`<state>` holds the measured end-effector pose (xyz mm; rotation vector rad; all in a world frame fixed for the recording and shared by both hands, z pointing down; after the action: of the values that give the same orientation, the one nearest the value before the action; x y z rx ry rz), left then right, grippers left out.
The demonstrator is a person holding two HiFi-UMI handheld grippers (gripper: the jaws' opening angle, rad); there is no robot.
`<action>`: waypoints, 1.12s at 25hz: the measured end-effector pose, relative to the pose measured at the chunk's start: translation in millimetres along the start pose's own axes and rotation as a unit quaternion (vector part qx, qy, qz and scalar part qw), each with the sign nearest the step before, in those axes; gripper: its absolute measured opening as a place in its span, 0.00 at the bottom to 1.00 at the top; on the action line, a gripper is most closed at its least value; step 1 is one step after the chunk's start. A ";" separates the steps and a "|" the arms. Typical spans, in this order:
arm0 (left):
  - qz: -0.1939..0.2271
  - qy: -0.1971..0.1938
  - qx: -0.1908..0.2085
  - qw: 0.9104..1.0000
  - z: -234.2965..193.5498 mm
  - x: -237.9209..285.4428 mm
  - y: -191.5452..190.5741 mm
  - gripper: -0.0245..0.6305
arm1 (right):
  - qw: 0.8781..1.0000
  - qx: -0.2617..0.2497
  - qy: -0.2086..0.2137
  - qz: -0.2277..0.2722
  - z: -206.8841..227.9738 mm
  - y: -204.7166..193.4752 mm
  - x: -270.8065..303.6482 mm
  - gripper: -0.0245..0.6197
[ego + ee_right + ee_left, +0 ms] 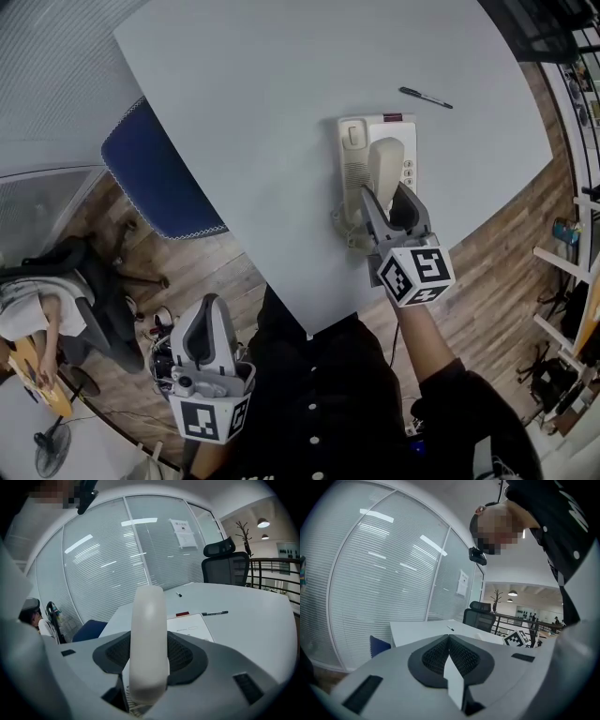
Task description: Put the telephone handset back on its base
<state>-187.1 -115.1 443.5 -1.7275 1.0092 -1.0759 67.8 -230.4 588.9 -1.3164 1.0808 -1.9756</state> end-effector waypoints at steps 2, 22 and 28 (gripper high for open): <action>-0.006 0.000 -0.004 1.000 -1.2 0.5 -4.8 0.06 | 1.000 0.001 -0.004 0.001 -1.0 -1.0 4.1 0.40; -0.046 0.007 -0.022 0.999 -19.8 13.9 -27.9 0.06 | 0.996 -0.022 -0.086 -0.019 -1.6 -12.7 44.9 0.40; -0.055 0.009 -0.026 0.998 -23.3 18.3 -34.6 0.06 | 0.992 -0.038 -0.115 -0.031 0.4 -18.4 53.3 0.40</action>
<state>-196.5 -126.3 486.6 -1.8360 0.9705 -1.1456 47.6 -261.8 631.2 -1.5922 1.0220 -1.7880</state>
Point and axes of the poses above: the fingertips, and each gripper's own axes: x forward along the fingers, z to its right, y out of its top, the point moved 1 cm from there along -x, backward along the fingers, and after that the axes turned 5 degrees about -x, right-handed, at the moved point
